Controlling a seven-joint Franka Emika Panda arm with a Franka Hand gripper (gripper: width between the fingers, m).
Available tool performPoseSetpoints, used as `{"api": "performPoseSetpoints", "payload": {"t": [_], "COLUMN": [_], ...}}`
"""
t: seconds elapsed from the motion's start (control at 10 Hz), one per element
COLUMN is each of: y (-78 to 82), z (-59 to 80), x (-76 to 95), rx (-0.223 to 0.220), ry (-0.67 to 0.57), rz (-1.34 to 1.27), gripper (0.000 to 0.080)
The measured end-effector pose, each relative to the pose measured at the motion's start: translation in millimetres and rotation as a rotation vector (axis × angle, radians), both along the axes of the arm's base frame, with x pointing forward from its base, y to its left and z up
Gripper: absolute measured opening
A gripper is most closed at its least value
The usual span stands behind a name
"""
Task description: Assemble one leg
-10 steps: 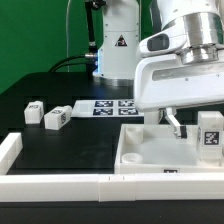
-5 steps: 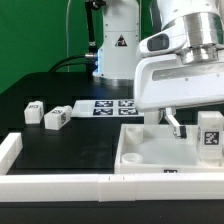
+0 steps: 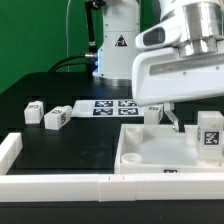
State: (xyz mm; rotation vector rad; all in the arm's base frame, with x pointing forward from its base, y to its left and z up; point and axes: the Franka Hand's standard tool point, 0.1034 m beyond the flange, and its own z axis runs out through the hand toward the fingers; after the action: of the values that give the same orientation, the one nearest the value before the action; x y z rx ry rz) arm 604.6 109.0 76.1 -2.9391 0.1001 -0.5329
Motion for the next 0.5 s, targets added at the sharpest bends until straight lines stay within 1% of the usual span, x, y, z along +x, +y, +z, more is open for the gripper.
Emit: {"api": "performPoseSetpoints", "payload": {"t": [0.1, 0.2, 0.3, 0.4, 0.5], "y": [0.6, 4.2, 6.7, 6.9, 6.3], "z": [4.4, 1.6, 3.6, 6.8, 7.0], "x": [2.5, -1.3, -2.2, 0.3, 3.8], "rx": [0.016, 0.043, 0.057, 0.066, 0.074], "ry": [0.055, 0.172, 0.29, 0.378, 0.432], "rz": [0.009, 0.017, 0.045, 0.069, 0.083], "gripper": [0.0649, 0.0649, 0.0649, 0.0649, 0.0649]}}
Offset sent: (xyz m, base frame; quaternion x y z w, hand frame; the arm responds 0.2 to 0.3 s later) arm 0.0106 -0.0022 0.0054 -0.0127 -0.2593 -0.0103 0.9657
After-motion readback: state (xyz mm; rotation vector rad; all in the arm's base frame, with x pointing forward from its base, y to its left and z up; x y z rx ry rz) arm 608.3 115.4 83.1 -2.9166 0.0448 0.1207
